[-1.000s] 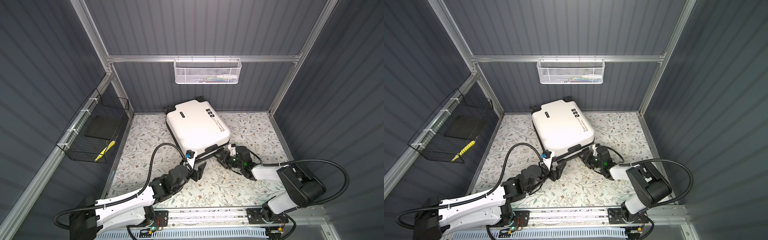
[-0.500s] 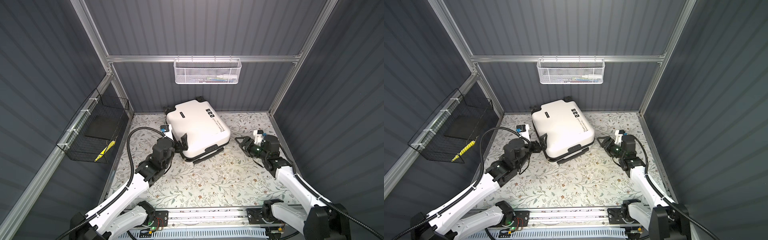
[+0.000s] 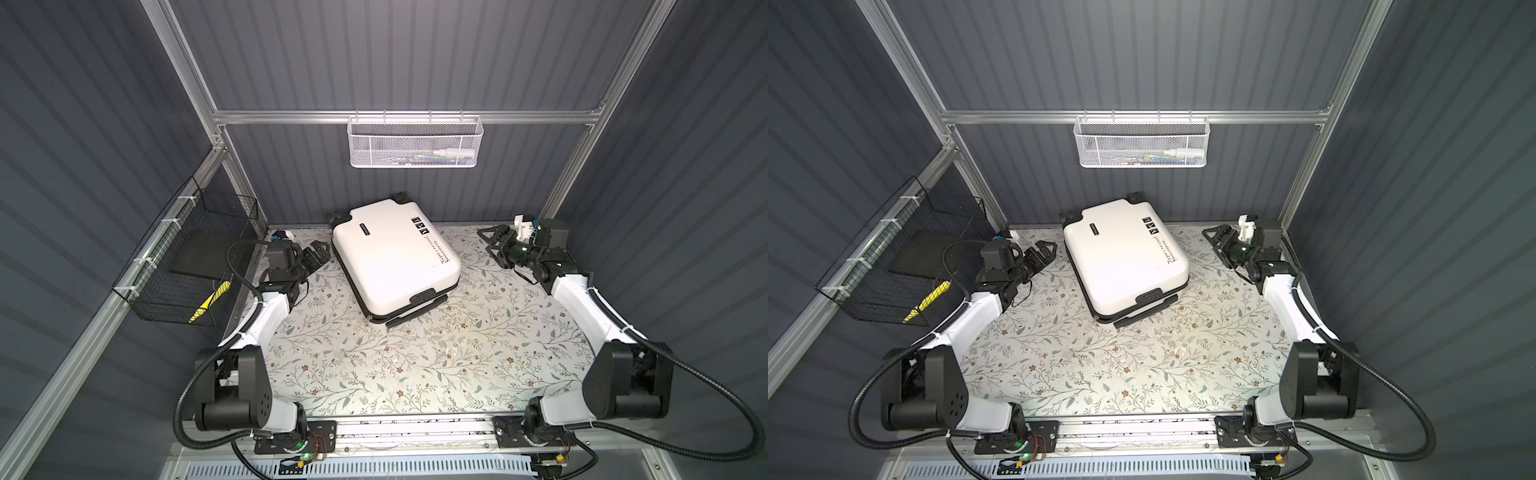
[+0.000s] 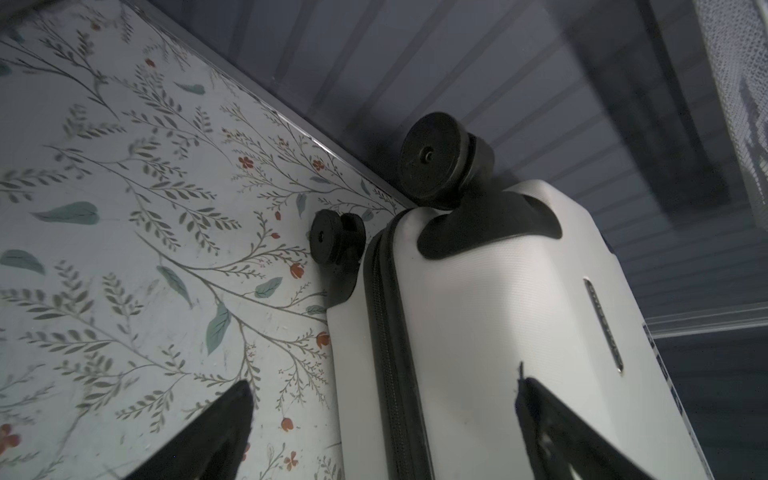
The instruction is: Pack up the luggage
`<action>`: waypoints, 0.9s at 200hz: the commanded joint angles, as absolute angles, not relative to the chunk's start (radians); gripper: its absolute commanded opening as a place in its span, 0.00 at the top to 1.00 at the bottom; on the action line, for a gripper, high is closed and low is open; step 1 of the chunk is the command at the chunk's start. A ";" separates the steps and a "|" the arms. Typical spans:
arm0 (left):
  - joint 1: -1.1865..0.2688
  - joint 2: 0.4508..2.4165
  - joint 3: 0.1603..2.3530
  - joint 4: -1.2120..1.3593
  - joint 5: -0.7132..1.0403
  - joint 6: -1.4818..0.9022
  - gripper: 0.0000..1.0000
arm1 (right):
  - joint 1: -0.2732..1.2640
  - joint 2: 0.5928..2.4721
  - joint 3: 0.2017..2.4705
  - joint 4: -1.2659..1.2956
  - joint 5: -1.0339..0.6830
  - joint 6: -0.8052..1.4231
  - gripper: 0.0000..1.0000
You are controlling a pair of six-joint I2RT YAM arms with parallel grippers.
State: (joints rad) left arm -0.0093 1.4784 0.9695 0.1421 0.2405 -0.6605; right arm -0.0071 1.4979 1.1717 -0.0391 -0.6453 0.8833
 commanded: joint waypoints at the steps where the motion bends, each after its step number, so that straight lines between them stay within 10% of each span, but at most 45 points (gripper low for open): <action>1: -0.009 1.508 0.985 0.316 0.388 -0.735 0.00 | -0.008 1.563 1.220 -0.012 -0.704 0.918 0.21; 83: -0.053 1.638 0.932 0.638 0.573 -0.900 0.00 | 0.147 1.698 1.274 0.050 -0.710 0.962 0.22; 180: -0.236 1.598 0.902 0.566 0.577 -0.828 0.00 | 0.295 1.371 0.896 0.140 -0.601 0.998 0.27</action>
State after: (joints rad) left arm -0.1398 1.6253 0.9054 0.5598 0.4915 -0.8402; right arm 0.2283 1.4651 0.9802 0.1200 -0.5480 0.9619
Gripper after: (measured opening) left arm 0.997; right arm 0.735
